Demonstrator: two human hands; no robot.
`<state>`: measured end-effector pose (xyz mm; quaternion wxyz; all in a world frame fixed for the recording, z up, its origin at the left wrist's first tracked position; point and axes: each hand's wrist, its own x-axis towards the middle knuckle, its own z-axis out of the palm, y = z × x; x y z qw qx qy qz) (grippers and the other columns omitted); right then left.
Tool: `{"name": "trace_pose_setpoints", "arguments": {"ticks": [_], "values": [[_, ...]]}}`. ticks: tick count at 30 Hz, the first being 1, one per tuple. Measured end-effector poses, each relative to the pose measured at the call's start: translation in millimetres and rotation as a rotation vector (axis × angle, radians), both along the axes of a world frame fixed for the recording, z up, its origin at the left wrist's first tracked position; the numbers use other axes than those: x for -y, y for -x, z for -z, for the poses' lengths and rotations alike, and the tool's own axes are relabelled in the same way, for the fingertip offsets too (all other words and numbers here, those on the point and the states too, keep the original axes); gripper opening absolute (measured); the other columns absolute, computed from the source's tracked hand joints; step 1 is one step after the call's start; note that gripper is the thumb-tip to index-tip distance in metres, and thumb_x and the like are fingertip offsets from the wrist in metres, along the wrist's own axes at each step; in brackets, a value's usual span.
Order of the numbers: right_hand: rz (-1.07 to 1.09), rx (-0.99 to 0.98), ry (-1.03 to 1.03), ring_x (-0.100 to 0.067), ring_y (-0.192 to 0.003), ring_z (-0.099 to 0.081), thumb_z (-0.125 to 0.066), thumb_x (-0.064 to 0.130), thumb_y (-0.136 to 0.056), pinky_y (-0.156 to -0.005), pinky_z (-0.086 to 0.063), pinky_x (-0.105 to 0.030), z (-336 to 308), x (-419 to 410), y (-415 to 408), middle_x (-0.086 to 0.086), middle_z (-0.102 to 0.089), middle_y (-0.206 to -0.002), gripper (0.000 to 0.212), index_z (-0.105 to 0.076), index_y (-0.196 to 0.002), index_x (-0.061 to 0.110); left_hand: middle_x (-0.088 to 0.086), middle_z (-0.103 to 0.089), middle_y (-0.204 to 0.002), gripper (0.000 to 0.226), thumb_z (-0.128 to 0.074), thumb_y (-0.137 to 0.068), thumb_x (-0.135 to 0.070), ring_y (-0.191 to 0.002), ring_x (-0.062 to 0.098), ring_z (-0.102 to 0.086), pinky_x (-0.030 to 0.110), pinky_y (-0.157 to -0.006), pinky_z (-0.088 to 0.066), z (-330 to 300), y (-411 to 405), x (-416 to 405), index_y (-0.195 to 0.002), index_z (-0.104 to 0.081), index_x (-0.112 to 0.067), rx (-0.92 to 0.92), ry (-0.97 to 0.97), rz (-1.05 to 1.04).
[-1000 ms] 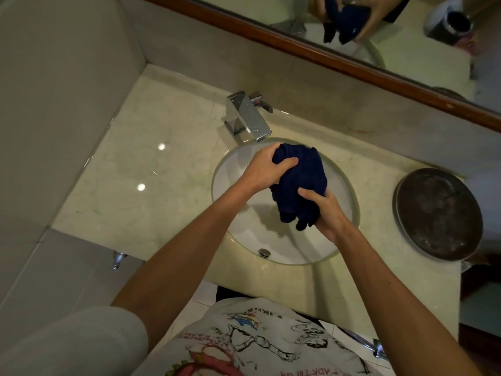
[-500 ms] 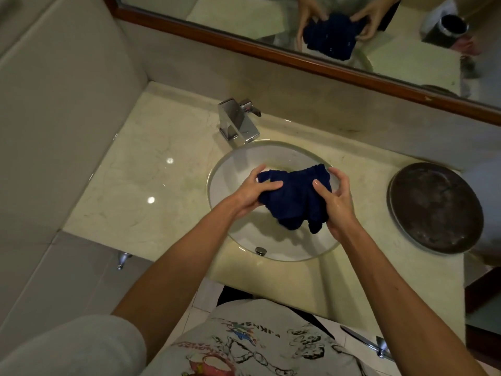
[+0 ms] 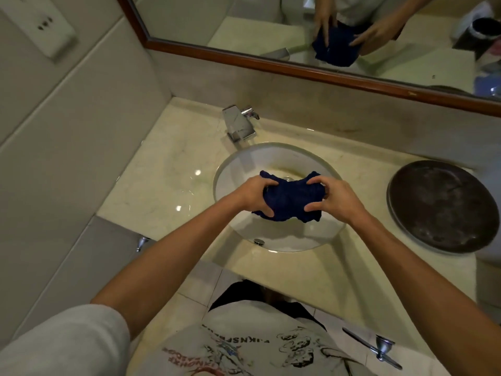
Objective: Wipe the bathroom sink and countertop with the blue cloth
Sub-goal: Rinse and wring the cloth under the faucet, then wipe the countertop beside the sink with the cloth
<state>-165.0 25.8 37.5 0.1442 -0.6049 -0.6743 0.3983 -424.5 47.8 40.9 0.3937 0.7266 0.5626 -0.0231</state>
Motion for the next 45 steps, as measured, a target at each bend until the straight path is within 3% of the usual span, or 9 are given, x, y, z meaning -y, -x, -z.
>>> {"name": "trace_pose_setpoints", "arguments": {"ticks": [4, 7, 12, 18, 24, 31, 39, 42, 45], "values": [[-0.14, 0.264, -0.199, -0.013, -0.078, -0.058, -0.082, 0.042, -0.081, -0.057, -0.036, -0.02, 0.9, -2.0, 2.5, 0.009, -0.068, -0.088, 0.034, -0.074, -0.11, 0.028, 0.004, -0.048, -0.112, 0.03, -0.082, -0.072, -0.017, -0.103, 0.023, -0.057, 0.037, -0.081, -0.057, 5.1, 6.6, 5.5, -0.102, -0.079, -0.014, -0.08, -0.138, -0.105], [-0.106, 0.257, -0.189, -0.013, -0.091, -0.05, -0.08, 0.047, -0.081, -0.073, -0.039, -0.027, 7.5, -6.2, 2.0, 0.005, -0.055, -0.099, 0.022, -0.067, -0.094, 0.034, 0.002, -0.063, -0.1, 0.011, -0.079, -0.073, -0.022, -0.101, 0.018, -0.061, 0.033, -0.076, -0.052, -0.8, 18.8, 6.8, -0.082, -0.077, -0.017, 0.051, -0.058, -0.18], [-0.002, -0.279, 0.214, -0.014, -0.088, -0.067, -0.08, 0.036, -0.087, -0.08, -0.048, -0.027, -0.2, -13.4, 8.7, 0.002, -0.072, -0.09, 0.022, -0.071, -0.091, 0.016, 0.002, -0.079, -0.096, 0.023, -0.077, -0.082, -0.021, -0.09, 0.016, -0.074, 0.022, -0.077, -0.056, -16.3, 49.1, 7.2, -0.105, -0.078, -0.016, 0.355, 0.181, -0.418], [0.039, -0.411, 0.298, -0.019, -0.09, -0.076, -0.073, 0.033, -0.092, -0.076, -0.059, -0.03, -9.9, -20.0, 54.9, 0.0, -0.079, -0.093, 0.023, -0.074, -0.104, 0.013, 0.004, -0.078, -0.097, 0.018, -0.075, -0.087, -0.014, -0.085, 0.016, -0.073, 0.027, -0.074, -0.058, -13.6, 102.2, -0.6, -0.105, -0.073, -0.012, 0.529, 0.327, -0.593], [0.244, -0.488, 0.272, -0.029, -0.094, -0.075, -0.067, 0.031, -0.098, -0.076, -0.062, -0.038, -1.2, -49.1, 154.1, -0.013, -0.078, -0.105, 0.03, -0.074, -0.116, 0.008, 0.008, -0.077, -0.111, 0.026, -0.074, -0.09, -0.014, -0.104, 0.024, -0.073, 0.033, -0.083, -0.058, 9.7, 187.7, -32.4, -0.116, -0.073, -0.007, 0.713, 0.376, -0.728], [0.452, -0.389, 0.32, -0.028, -0.096, -0.073, -0.064, 0.047, -0.096, -0.083, -0.061, -0.055, 28.3, -86.8, 289.1, -0.007, -0.075, -0.103, 0.036, -0.071, -0.11, 0.014, -0.001, -0.078, -0.102, 0.015, -0.076, -0.09, -0.017, -0.1, 0.02, -0.074, 0.035, -0.088, -0.06, 41.1, 292.7, -93.9, -0.104, -0.076, -0.02, 0.503, 0.171, -0.77], [0.542, -0.404, 0.237, -0.025, -0.094, -0.074, -0.065, 0.054, -0.092, -0.088, -0.06, -0.046, 5.6, -189.3, 364.2, -0.005, -0.078, -0.096, 0.037, -0.075, -0.097, 0.018, 0.002, -0.074, -0.112, 0.03, -0.074, -0.091, -0.027, -0.1, 0.018, -0.069, 0.029, -0.084, -0.055, 23.1, 347.8, -207.0, -0.117, -0.072, -0.012, 0.293, -0.063, -0.73], [0.586, -0.368, 0.263, -0.03, -0.104, -0.071, -0.058, 0.086, -0.066, -0.088, -0.06, -0.051, -8.1, -245.2, 371.6, -0.011, -0.071, -0.12, 0.094, -0.065, -0.123, 0.011, 0.013, -0.063, -0.136, 0.062, -0.069, -0.094, -0.044, -0.122, 0.029, -0.061, 0.032, -0.099, -0.048, 6.6, 359.1, -258.7, -0.139, -0.056, -0.005, 0.22, -0.136, -0.821], [0.54, -0.079, 0.042, -0.029, -0.126, -0.055, -0.061, 0.069, -0.085, -0.105, -0.049, -0.048, -21.8, -262.3, 366.8, -0.011, -0.047, -0.145, 0.084, -0.044, -0.146, 0.013, 0.017, -0.064, -0.13, 0.059, -0.061, -0.096, -0.048, -0.122, 0.037, -0.061, 0.037, -0.094, -0.048, 14.2, 357.2, -271.1, -0.132, -0.059, -0.001, -0.039, -0.224, -0.753]]}}
